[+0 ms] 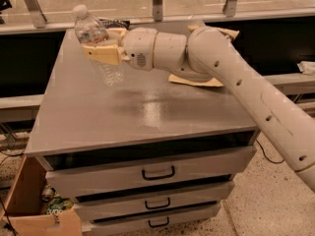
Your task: Place water bottle upright
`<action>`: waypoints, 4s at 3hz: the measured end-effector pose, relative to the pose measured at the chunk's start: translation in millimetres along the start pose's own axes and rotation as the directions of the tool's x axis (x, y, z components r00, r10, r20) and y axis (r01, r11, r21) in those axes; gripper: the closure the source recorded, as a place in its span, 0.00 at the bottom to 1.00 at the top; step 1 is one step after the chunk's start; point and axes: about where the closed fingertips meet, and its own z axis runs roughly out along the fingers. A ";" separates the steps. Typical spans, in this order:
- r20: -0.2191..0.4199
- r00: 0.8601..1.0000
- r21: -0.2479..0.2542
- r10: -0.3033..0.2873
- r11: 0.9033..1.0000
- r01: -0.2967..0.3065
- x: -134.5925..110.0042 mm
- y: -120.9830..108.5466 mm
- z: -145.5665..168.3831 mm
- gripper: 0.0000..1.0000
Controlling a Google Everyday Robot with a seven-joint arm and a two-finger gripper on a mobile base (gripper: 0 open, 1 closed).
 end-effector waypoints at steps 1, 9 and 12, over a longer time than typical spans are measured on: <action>0.037 0.999 -0.017 0.030 0.999 -0.030 15.0 11.8 3.4 1.00; 0.059 0.989 -0.025 0.133 0.991 -0.131 68.8 39.3 -22.7 0.00; -0.355 0.926 0.085 -0.129 0.982 0.169 4.4 0.4 -232.8 0.00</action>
Offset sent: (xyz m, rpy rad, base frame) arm -0.0220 0.0069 -0.0440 0.1216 0.0516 0.0424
